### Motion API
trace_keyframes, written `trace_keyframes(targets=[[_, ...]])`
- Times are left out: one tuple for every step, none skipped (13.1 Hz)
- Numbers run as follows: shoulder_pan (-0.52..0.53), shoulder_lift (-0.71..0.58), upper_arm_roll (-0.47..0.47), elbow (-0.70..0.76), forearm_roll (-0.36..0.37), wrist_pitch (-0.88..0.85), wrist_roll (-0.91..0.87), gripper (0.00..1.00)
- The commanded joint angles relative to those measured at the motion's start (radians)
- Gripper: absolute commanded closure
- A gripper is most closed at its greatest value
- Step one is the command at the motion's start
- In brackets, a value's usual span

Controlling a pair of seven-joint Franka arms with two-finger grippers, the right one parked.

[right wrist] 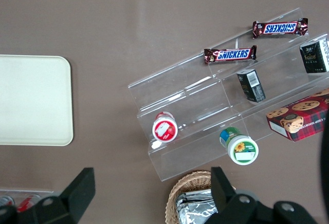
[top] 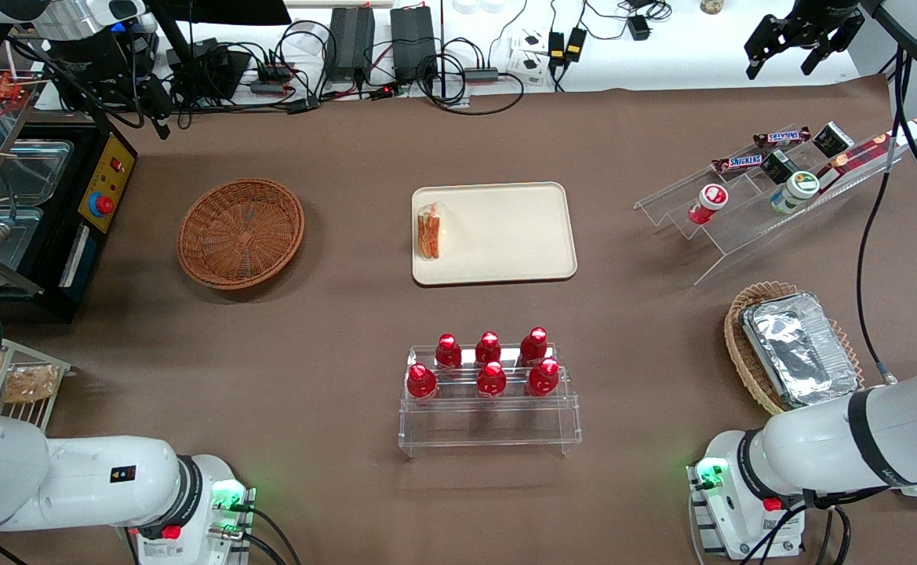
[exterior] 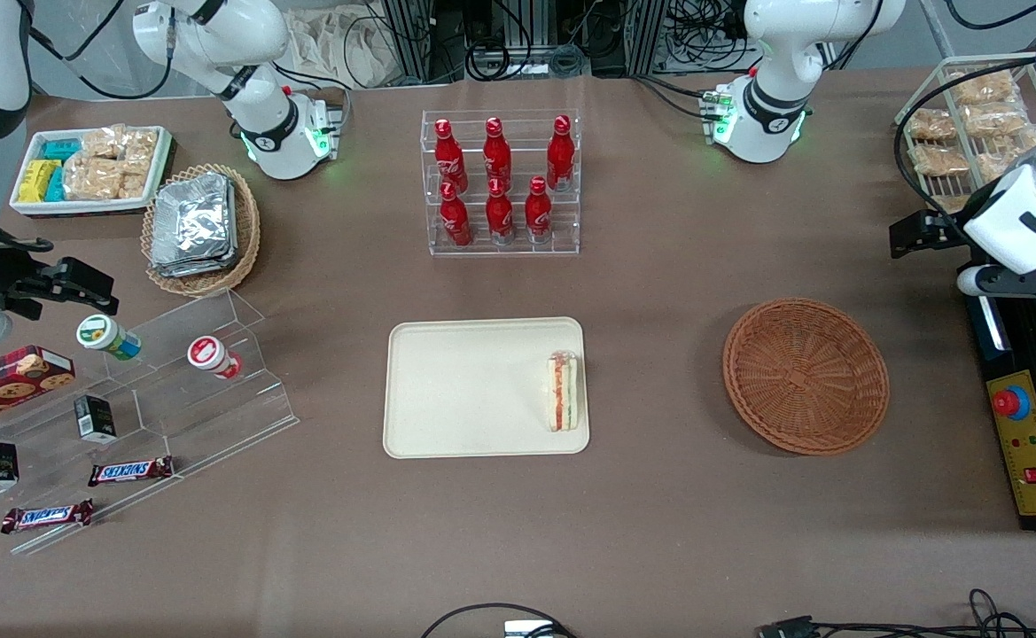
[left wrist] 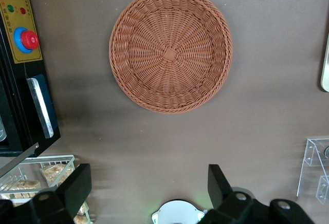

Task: Place sandwich from basket to tray

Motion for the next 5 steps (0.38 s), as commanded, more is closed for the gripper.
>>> trace_keyframes(targets=[[-0.011, -0.012, 0.012, -0.014, -0.011, 0.003, 0.009, 0.00], [-0.011, -0.012, 0.014, -0.014, -0.011, 0.002, 0.010, 0.00], [-0.011, -0.012, 0.014, -0.014, -0.011, 0.002, 0.010, 0.00], [-0.011, -0.012, 0.014, -0.014, -0.011, -0.001, 0.010, 0.00], [-0.011, -0.012, 0.014, -0.013, -0.011, -0.001, 0.010, 0.00]])
